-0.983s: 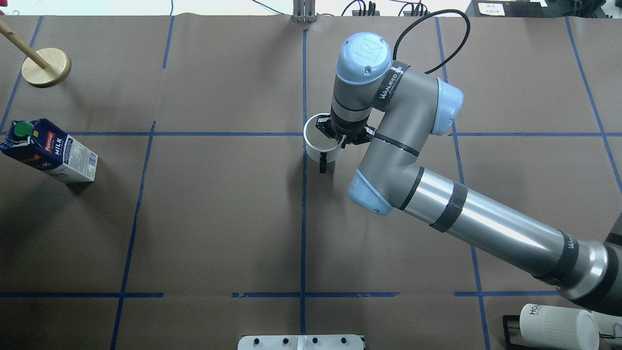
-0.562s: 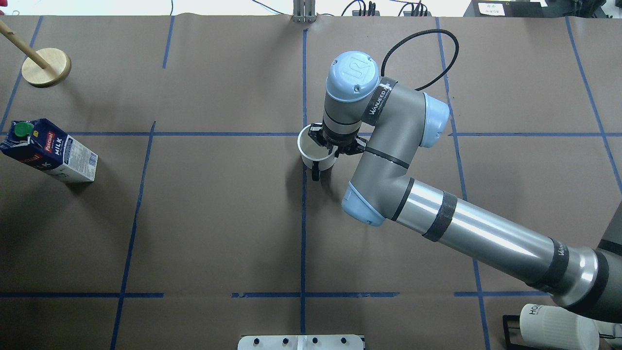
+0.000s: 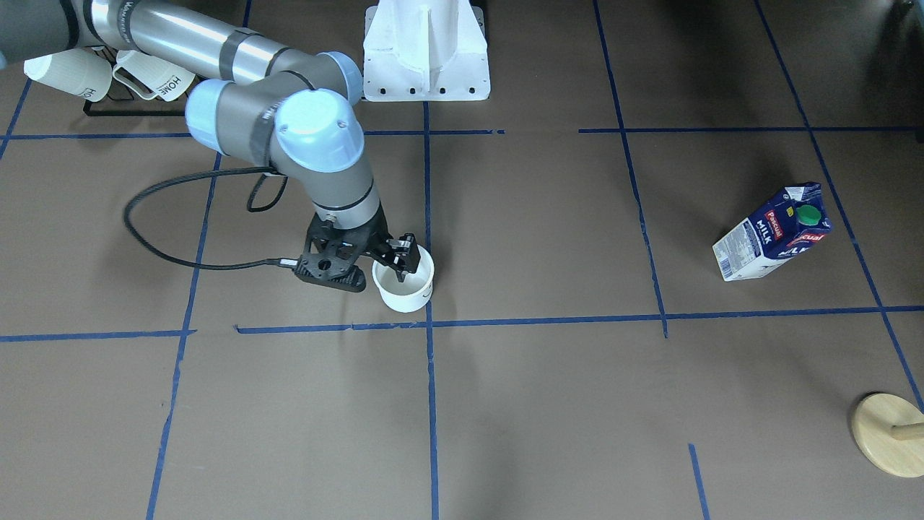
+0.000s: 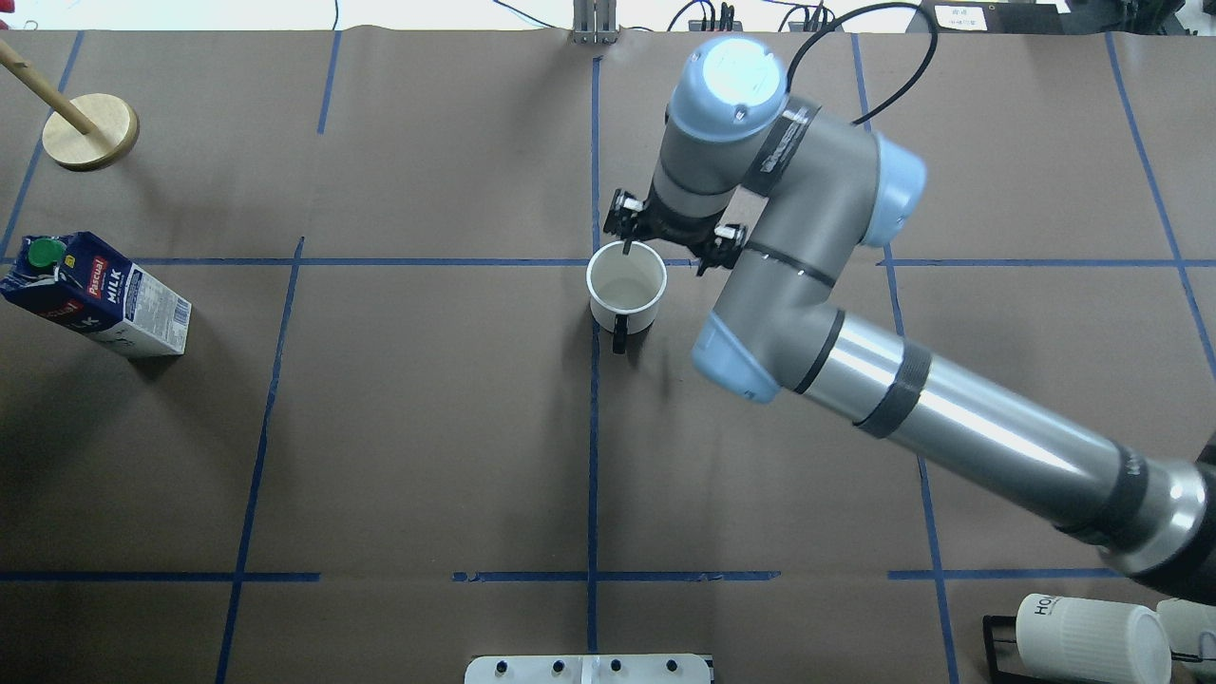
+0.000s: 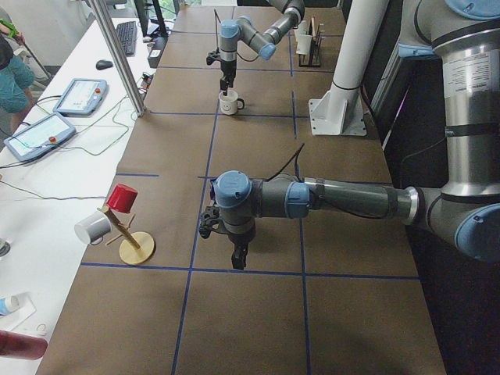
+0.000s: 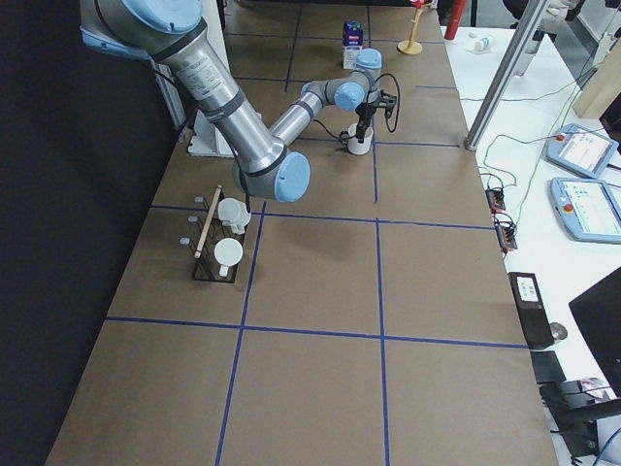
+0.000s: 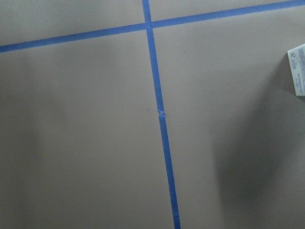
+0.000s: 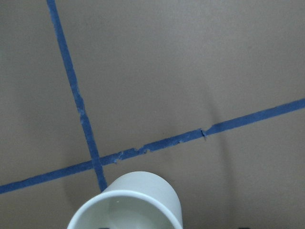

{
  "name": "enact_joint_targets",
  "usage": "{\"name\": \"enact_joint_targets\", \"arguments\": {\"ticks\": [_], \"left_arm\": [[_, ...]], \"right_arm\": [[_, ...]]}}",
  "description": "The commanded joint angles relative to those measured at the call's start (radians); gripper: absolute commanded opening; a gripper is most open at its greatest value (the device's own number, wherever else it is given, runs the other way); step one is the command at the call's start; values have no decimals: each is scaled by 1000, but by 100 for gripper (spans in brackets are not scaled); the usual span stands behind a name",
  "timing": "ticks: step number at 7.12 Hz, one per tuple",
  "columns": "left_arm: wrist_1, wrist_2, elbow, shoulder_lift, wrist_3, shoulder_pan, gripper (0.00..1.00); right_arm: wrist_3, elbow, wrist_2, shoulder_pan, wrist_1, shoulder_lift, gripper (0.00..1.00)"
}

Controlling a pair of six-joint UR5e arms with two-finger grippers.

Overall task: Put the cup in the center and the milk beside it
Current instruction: 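Release the mug and raise the right gripper away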

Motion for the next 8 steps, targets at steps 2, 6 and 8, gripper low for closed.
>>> {"name": "enact_joint_targets", "arguments": {"ticks": [2, 6, 8], "left_arm": [[-2, 11, -4, 0, 2, 0, 100], [-23, 8, -1, -83, -9, 2, 100], [-65, 2, 43, -183, -10, 5, 100]], "right_arm": [[-357, 212, 143, 215, -179, -153, 100], [-969, 240, 274, 516, -181, -433, 100], [-1145, 302, 297, 613, -170, -631, 100]]}}
